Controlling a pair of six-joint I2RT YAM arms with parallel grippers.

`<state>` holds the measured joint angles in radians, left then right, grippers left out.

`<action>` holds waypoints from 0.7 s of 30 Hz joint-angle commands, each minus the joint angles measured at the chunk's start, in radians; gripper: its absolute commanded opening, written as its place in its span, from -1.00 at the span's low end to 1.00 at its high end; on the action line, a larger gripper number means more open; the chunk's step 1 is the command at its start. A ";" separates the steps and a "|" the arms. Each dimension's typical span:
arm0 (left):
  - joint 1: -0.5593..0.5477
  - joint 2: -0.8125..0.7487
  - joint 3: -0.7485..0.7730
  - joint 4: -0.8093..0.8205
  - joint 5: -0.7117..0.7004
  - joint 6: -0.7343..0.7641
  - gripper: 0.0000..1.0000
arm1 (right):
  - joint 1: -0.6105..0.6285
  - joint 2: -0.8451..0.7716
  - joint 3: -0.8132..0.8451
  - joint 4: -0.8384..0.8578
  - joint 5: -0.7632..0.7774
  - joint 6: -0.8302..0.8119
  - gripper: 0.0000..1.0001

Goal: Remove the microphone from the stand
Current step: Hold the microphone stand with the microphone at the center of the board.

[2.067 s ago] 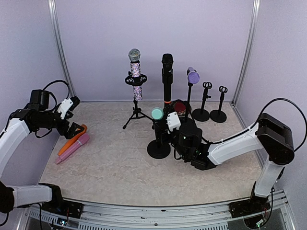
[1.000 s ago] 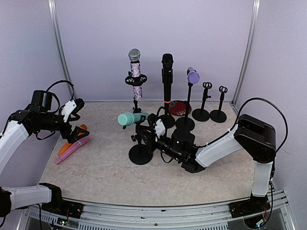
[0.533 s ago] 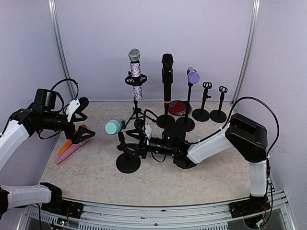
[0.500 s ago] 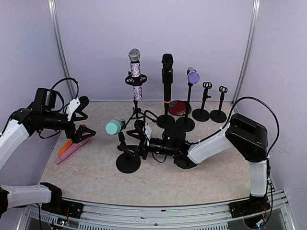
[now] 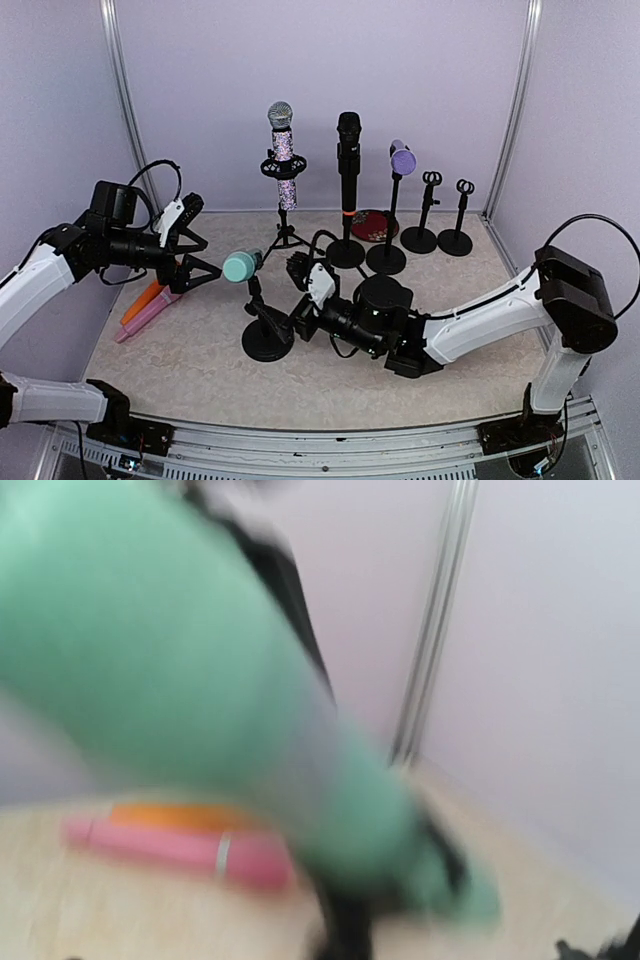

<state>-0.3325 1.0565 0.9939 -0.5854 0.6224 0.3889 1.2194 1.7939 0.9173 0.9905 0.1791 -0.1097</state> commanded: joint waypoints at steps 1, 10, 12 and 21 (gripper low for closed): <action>-0.030 0.027 0.049 0.079 0.013 -0.086 0.84 | 0.088 0.067 0.194 0.001 0.270 -0.241 1.00; -0.050 0.015 0.047 0.060 0.027 -0.085 0.75 | 0.138 0.187 0.418 -0.023 0.401 -0.356 0.70; -0.050 0.005 0.031 0.056 0.008 -0.077 0.76 | 0.138 0.170 0.387 0.006 0.405 -0.340 0.54; -0.050 0.001 -0.061 0.063 -0.005 -0.115 0.75 | 0.112 0.034 0.162 0.190 0.236 -0.190 0.22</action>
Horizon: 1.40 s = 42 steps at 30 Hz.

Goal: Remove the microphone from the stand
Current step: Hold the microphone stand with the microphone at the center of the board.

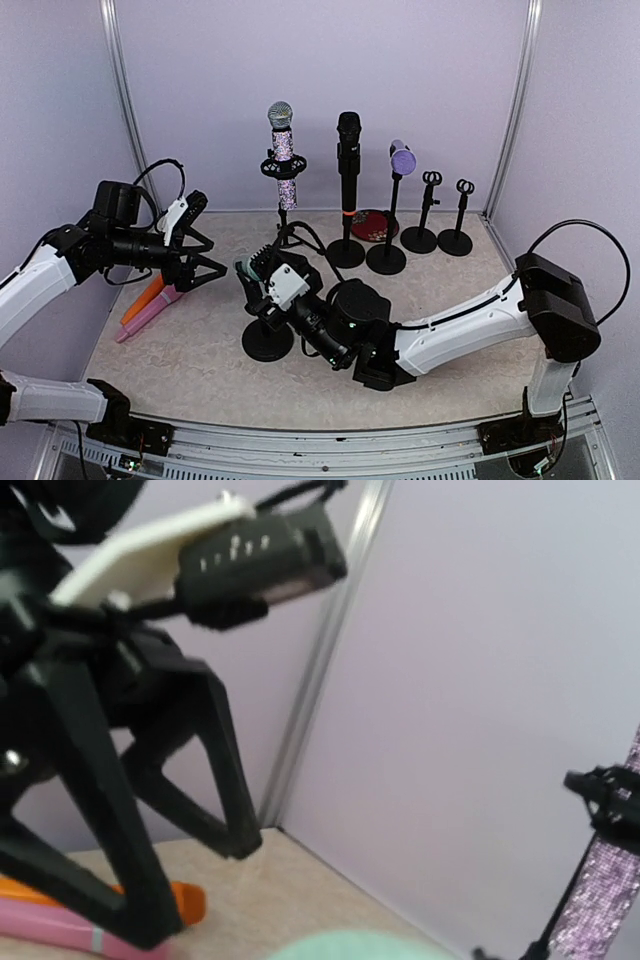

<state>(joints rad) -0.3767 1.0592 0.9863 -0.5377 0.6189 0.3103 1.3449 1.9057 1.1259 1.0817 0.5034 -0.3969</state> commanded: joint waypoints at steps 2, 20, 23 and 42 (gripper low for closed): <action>-0.007 0.010 -0.084 0.035 0.001 -0.068 0.72 | -0.022 -0.088 -0.060 0.105 -0.112 0.132 0.14; -0.067 0.075 -0.160 0.140 -0.021 -0.156 0.46 | -0.040 -0.032 -0.003 -0.016 -0.119 0.212 0.17; -0.072 0.088 -0.164 0.169 -0.018 -0.172 0.39 | -0.055 -0.023 0.012 -0.044 -0.137 0.245 0.17; -0.119 0.240 -0.118 0.317 -0.047 -0.252 0.09 | -0.091 0.024 0.057 -0.076 -0.223 0.354 -0.37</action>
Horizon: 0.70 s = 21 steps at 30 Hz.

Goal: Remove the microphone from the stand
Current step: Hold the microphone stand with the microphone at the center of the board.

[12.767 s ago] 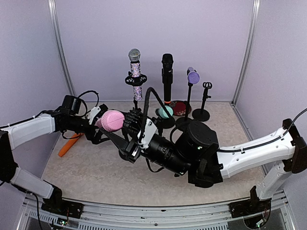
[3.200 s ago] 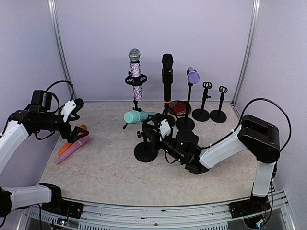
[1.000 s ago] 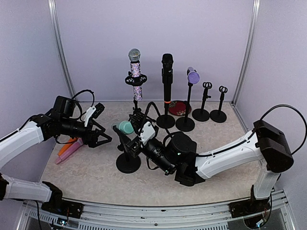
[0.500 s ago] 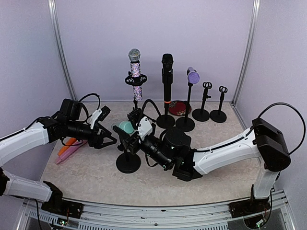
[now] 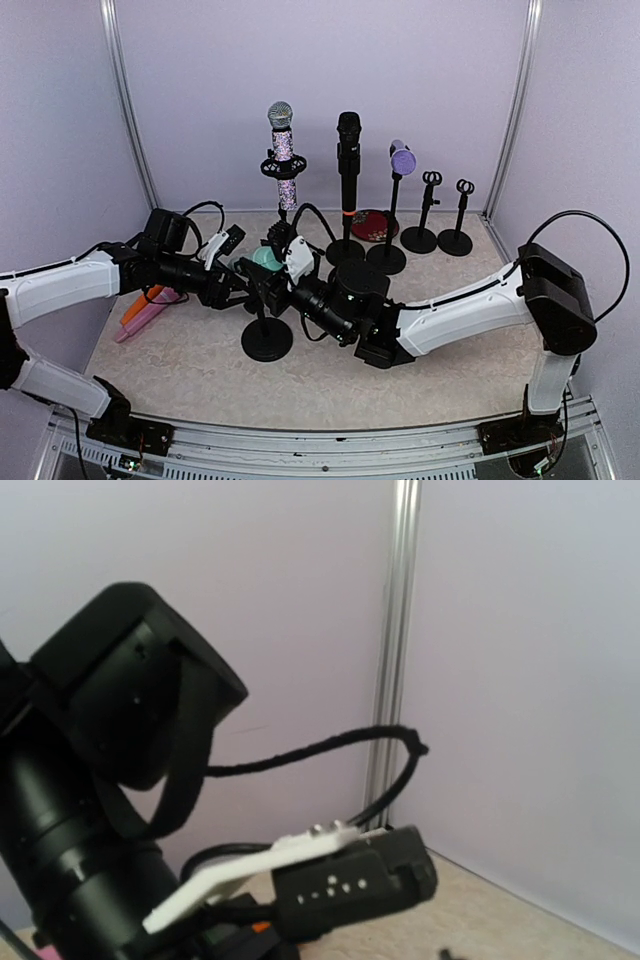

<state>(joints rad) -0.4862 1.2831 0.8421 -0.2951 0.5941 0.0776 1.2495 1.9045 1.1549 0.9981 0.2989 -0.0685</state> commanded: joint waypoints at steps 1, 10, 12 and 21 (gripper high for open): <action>-0.008 0.021 0.024 0.084 -0.030 -0.020 0.05 | 0.007 0.025 0.028 0.010 -0.014 0.022 -0.40; -0.019 0.076 0.029 0.169 -0.007 -0.065 -0.24 | 0.050 0.017 0.023 0.027 0.074 -0.035 -0.65; -0.026 0.085 0.035 0.180 -0.008 -0.070 -0.33 | 0.062 0.022 0.025 0.037 0.088 -0.045 -0.67; -0.019 0.101 0.029 0.182 -0.140 -0.029 -1.00 | 0.079 -0.033 -0.012 0.103 0.140 -0.088 -0.81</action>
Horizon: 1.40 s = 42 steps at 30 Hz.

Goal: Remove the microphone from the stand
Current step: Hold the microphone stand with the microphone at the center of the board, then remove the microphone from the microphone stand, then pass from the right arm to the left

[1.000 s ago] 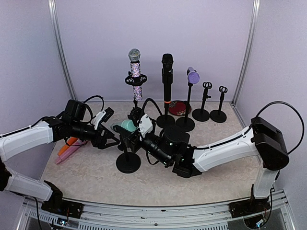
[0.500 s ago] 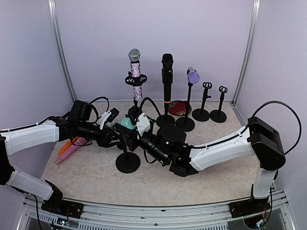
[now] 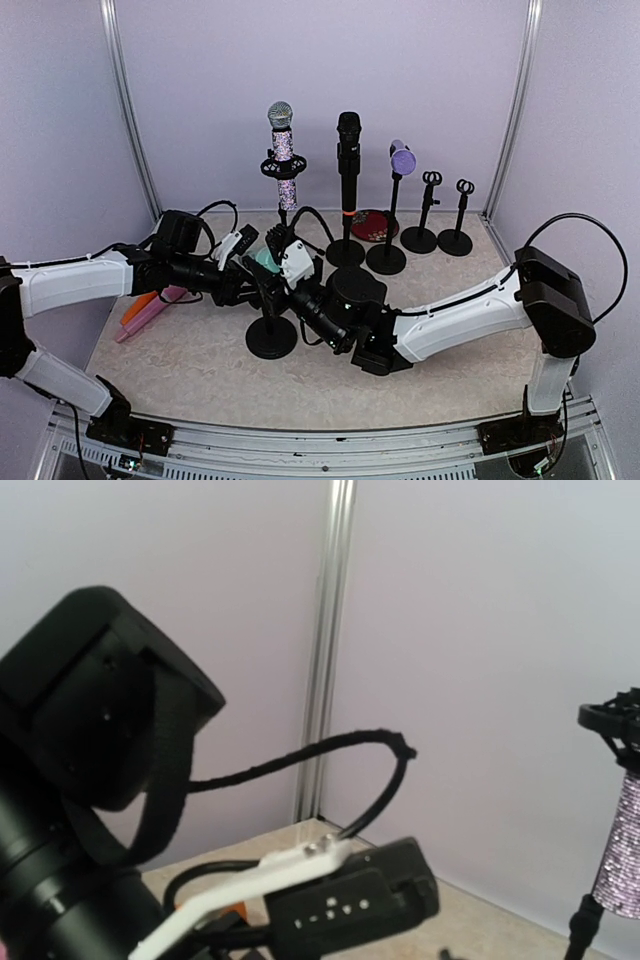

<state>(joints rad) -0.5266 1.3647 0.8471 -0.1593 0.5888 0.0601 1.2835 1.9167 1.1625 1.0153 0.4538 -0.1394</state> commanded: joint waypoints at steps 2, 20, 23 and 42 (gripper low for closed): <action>0.028 0.029 0.023 0.049 -0.167 -0.006 -1.00 | 0.049 -0.070 -0.036 0.097 -0.010 -0.023 -0.83; 0.108 0.116 -0.013 0.110 -0.241 0.073 -1.00 | 0.152 -0.300 -0.157 0.143 0.086 -0.150 -1.00; 0.106 0.119 -0.011 0.111 -0.238 0.078 -1.00 | 0.167 -0.321 -0.149 0.121 0.097 -0.174 -1.00; 0.253 -0.061 0.207 -0.410 0.051 0.437 0.98 | 0.120 -0.403 -0.145 -0.228 0.045 0.024 -1.00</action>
<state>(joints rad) -0.3649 1.3895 0.9661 -0.3573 0.5434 0.3180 1.4410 1.5494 0.9852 0.9398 0.5838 -0.2508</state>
